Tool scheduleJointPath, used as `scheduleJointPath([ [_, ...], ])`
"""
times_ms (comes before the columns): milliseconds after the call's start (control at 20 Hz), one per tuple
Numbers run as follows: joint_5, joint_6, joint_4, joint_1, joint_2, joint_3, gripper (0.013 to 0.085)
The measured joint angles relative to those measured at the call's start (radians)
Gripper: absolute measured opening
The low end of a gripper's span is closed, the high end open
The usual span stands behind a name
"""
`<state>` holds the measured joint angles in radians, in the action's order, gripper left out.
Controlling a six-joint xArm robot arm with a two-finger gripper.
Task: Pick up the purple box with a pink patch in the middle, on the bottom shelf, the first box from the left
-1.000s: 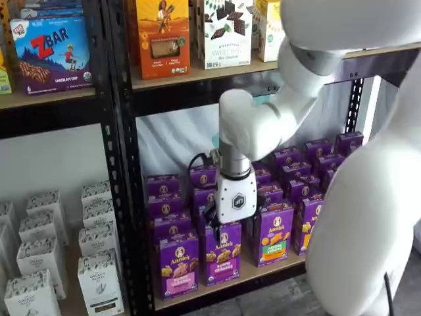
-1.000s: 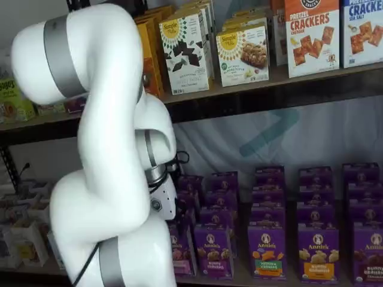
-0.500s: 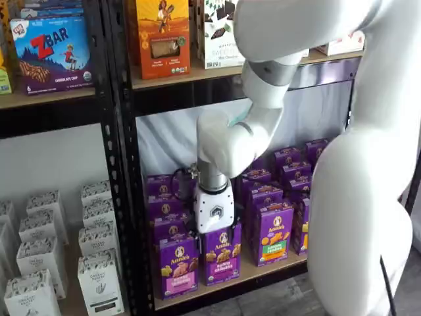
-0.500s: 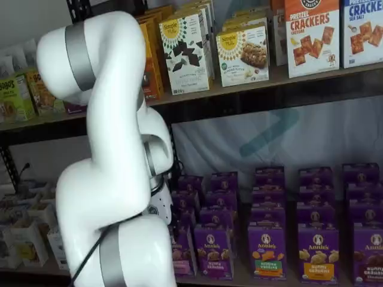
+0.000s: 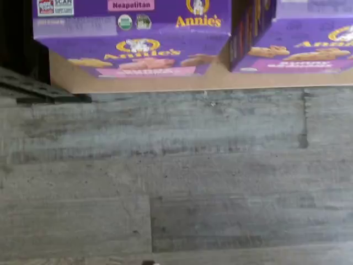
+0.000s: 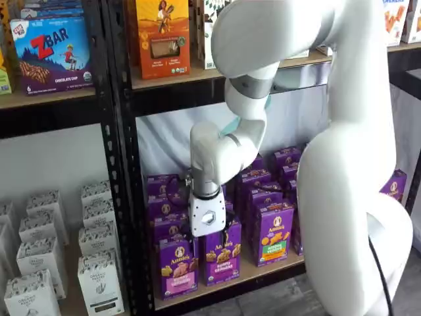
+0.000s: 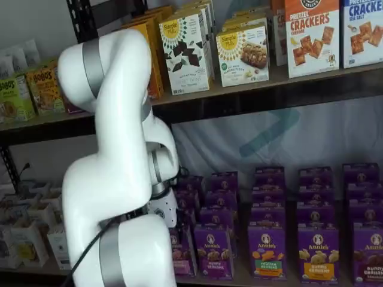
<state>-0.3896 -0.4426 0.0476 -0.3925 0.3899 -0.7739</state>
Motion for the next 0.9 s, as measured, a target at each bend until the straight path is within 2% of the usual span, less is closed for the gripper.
scheduleJointPath([
  [450,0.031,0.080,-0.048,0.035,0.130,-0.115,0.0850],
  [700,0.028,0.144,-0.104,0.046,0.162,-0.158,0.0850],
  [900,0.021,0.169,-0.134,0.043,0.185,-0.190,0.0850],
])
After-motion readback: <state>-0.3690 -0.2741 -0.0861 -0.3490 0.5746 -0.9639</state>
